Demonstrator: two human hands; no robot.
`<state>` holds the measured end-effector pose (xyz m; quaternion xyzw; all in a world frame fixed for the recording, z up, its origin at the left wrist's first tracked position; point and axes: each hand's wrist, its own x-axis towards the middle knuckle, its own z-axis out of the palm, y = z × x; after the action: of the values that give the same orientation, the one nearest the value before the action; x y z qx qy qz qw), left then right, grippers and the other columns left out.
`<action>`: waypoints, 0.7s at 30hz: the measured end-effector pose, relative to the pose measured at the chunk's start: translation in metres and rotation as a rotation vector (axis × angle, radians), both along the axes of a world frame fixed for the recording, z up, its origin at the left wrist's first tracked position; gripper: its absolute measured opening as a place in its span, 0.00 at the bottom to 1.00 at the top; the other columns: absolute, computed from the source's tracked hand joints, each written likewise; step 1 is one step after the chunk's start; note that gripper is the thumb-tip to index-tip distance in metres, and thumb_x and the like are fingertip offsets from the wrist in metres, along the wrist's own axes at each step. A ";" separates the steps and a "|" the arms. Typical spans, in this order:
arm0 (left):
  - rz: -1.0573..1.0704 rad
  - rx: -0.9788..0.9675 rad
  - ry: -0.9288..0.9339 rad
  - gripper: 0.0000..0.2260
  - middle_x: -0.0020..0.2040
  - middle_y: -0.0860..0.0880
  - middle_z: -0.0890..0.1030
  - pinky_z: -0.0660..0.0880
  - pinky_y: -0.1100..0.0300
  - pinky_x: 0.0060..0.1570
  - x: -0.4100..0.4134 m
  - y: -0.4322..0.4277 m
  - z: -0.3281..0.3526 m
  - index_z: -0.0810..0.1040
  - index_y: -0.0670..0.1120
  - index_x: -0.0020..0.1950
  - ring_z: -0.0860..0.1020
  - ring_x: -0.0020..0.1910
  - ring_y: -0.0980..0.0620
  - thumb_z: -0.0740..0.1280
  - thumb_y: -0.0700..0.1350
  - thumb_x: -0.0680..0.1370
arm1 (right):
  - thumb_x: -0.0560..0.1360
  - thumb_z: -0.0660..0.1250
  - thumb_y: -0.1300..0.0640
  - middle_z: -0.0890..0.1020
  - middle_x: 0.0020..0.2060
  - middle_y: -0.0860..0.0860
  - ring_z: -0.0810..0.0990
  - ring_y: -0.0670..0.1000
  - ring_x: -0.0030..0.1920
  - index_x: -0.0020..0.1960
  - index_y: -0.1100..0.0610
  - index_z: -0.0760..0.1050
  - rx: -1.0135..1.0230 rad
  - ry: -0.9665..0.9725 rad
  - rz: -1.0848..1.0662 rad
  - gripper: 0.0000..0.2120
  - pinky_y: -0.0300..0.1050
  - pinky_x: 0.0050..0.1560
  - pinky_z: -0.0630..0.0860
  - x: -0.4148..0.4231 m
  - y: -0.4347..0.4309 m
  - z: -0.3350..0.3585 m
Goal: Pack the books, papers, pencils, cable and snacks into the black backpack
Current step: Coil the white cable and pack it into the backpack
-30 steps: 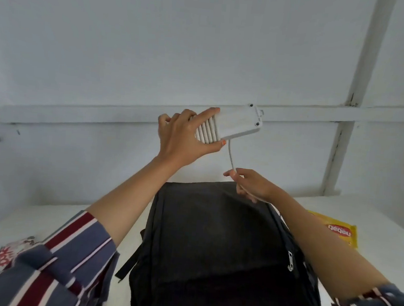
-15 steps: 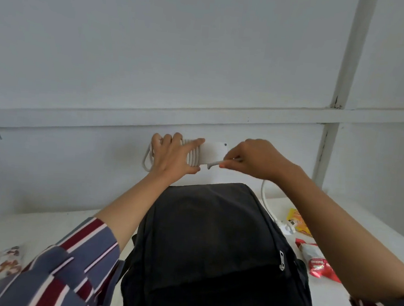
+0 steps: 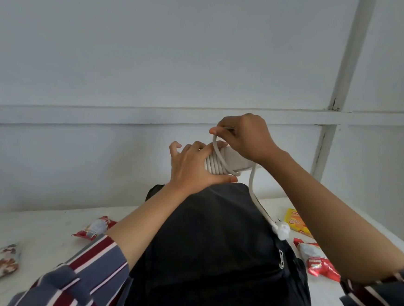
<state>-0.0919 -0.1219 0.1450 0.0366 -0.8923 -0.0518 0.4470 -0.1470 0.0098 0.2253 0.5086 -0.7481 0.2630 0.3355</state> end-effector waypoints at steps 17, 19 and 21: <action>-0.158 -0.203 0.105 0.30 0.47 0.51 0.80 0.62 0.47 0.53 0.018 -0.019 -0.002 0.69 0.61 0.60 0.78 0.46 0.51 0.64 0.69 0.60 | 0.63 0.75 0.42 0.73 0.26 0.46 0.71 0.46 0.32 0.36 0.56 0.78 0.190 -0.316 -0.090 0.17 0.40 0.36 0.65 -0.035 0.026 0.019; -0.186 -0.196 0.111 0.31 0.47 0.51 0.80 0.61 0.48 0.53 0.021 -0.019 0.000 0.69 0.60 0.60 0.78 0.45 0.51 0.65 0.69 0.60 | 0.62 0.76 0.46 0.73 0.25 0.50 0.68 0.46 0.29 0.35 0.62 0.79 0.078 -0.496 0.046 0.19 0.40 0.35 0.64 -0.043 0.020 0.006; -0.199 -0.179 0.113 0.32 0.47 0.51 0.80 0.62 0.48 0.52 0.024 -0.021 -0.002 0.69 0.59 0.61 0.78 0.45 0.52 0.65 0.68 0.60 | 0.65 0.76 0.52 0.74 0.25 0.52 0.67 0.43 0.26 0.36 0.68 0.78 -0.042 -0.638 0.193 0.18 0.36 0.31 0.64 -0.041 0.016 -0.006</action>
<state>-0.0683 -0.1432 0.1434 -0.0949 -0.8661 -0.0181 0.4905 -0.1884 0.0257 0.2193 0.4621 -0.7583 0.4549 0.0682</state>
